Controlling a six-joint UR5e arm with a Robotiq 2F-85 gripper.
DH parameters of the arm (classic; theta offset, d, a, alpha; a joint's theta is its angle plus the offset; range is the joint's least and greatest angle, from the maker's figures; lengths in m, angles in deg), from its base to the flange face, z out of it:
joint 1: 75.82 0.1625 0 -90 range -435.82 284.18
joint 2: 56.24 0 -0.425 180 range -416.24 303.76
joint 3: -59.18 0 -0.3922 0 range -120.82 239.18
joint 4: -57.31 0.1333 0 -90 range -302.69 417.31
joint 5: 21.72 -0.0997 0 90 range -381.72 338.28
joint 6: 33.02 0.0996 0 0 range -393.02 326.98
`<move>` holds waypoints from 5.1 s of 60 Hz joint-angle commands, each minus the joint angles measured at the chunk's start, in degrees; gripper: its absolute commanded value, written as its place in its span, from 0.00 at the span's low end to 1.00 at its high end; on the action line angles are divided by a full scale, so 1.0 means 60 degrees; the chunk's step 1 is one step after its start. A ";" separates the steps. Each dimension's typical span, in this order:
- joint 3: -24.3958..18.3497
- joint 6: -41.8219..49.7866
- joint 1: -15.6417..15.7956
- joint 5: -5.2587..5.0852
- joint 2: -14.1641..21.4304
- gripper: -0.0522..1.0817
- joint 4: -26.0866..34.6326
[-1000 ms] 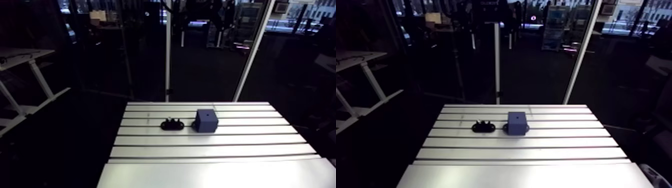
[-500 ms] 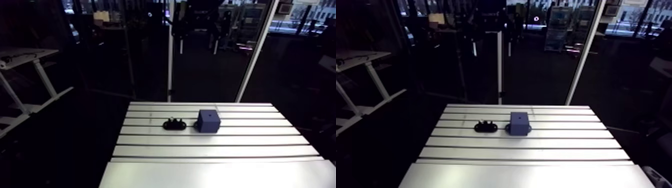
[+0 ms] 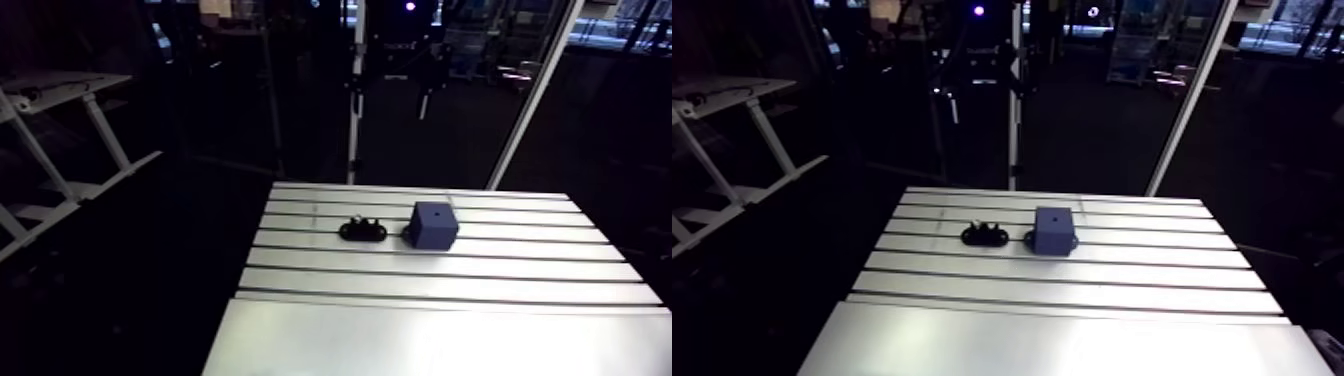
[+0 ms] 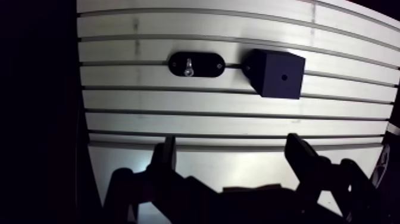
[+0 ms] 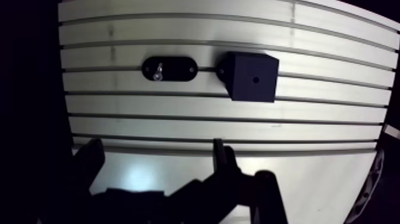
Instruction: Pick up the M10 bolt and insert it into the hole until fully seated.
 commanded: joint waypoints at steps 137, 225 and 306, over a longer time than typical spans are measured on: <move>0.1777 0.0800 0.0476 -0.0063 -0.1941 0.48 -0.3059; 0.1848 0.0712 0.0549 -0.0048 -0.2410 0.48 -0.3360; 0.1850 0.0682 0.0549 -0.0019 -0.2556 0.56 -0.3367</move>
